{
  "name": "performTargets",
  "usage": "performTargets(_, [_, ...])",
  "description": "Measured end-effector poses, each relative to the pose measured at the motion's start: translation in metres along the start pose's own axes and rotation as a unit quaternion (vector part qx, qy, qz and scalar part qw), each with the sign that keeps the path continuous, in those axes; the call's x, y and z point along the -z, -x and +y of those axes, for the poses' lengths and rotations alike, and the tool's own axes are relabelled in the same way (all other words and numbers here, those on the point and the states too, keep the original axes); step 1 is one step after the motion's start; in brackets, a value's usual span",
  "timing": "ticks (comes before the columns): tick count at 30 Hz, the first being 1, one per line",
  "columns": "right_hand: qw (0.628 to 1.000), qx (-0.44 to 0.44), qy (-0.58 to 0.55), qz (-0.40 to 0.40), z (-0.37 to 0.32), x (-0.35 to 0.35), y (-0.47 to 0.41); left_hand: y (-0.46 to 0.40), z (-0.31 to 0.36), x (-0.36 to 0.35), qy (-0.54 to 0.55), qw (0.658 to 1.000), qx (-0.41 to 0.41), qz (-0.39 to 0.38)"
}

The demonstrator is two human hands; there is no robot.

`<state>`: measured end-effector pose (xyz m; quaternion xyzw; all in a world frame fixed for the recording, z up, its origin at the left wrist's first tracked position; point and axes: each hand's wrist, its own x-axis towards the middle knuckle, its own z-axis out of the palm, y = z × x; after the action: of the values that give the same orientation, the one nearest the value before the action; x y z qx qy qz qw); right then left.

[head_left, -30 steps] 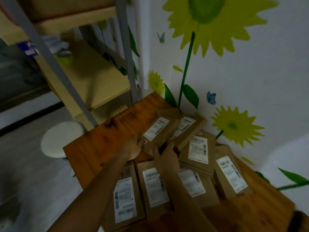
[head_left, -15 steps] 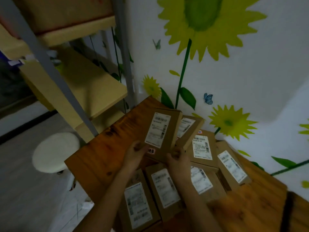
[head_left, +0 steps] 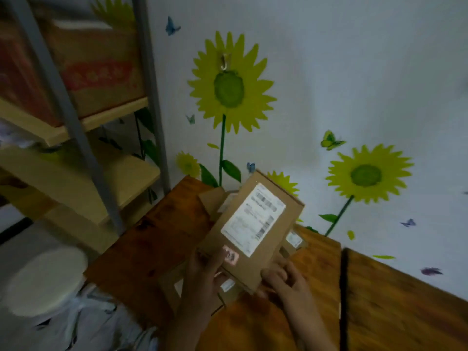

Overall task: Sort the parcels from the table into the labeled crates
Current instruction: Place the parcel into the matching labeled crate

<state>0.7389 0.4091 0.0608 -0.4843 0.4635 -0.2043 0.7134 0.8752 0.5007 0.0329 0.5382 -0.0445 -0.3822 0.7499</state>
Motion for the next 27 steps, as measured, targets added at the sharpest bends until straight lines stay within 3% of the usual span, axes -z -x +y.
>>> performTargets(4, [0.989, 0.104, 0.014, 0.107, -0.025, 0.045, 0.038, 0.027, 0.024, -0.014, -0.048, 0.995, -0.018, -0.084])
performTargets(6, [0.984, 0.126, 0.004, 0.123, -0.034, 0.066, 0.054, 0.043, 0.037, -0.02, -0.071, 0.989, -0.029, -0.125])
performTargets(11, [0.988, 0.129, -0.016, 0.082, -0.031, 0.106, 0.098, 0.112, 0.027, -0.056, -0.125, 0.981, -0.035, -0.146])
performTargets(17, [0.971, 0.162, -0.154, 0.086, -0.033, 0.168, 0.154, 0.183, -0.013, -0.103, -0.212, 0.954, 0.027, -0.211])
performTargets(23, [0.966, 0.198, -0.142, 0.086, -0.019, 0.223, 0.186, 0.222, -0.037, -0.127, -0.277, 0.92, 0.031, -0.276])
performTargets(27, [0.971, 0.209, -0.092, 0.075, -0.014, 0.243, 0.194, 0.243, -0.045, -0.147, -0.274, 0.923, 0.0, -0.27])
